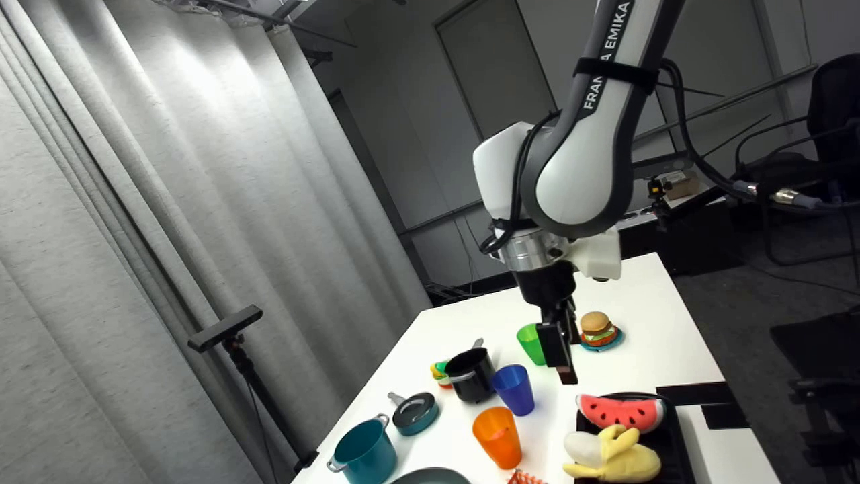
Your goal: Take the banana, watermelon and peach plushies from the box one at a time and put them on the black plate
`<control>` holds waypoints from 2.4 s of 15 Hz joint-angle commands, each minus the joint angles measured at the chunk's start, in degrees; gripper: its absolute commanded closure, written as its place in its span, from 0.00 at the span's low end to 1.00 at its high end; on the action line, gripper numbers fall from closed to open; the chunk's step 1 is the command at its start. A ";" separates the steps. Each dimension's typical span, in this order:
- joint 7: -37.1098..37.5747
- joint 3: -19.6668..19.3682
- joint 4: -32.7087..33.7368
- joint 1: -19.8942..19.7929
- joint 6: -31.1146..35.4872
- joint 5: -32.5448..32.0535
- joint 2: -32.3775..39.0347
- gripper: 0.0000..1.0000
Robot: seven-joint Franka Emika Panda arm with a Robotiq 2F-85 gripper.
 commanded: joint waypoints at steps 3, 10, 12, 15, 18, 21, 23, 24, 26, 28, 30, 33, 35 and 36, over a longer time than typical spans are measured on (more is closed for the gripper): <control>0.84 3.40 2.48 2.68 -1.41 -2.92 -0.49 0.00; -0.34 7.93 6.83 6.55 -2.67 -7.90 1.55 0.00; -0.84 8.92 8.13 7.56 -2.91 -8.90 2.41 0.00; -1.75 10.22 10.07 8.95 -3.27 -9.89 3.98 0.00; -2.55 11.21 12.00 10.22 -3.82 -10.74 5.74 0.00; -3.80 11.89 13.55 11.18 -4.41 -10.98 7.47 0.00; -4.61 12.21 14.48 11.69 -4.59 -10.93 8.84 0.00; -4.88 12.34 14.86 11.85 -4.55 -10.86 9.60 0.00; -5.46 12.41 15.52 12.11 -4.40 -10.74 11.01 0.00; -5.74 12.34 16.34 12.27 -4.33 -10.71 12.59 0.00; -5.86 12.27 17.27 12.33 -4.22 -10.59 14.24 0.00; -5.52 12.22 18.85 12.54 -4.06 -10.61 16.84 0.00; -5.39 12.26 19.91 12.78 -3.94 -10.61 18.59 0.00; -5.30 12.24 20.42 12.95 -3.84 -10.73 19.46 0.00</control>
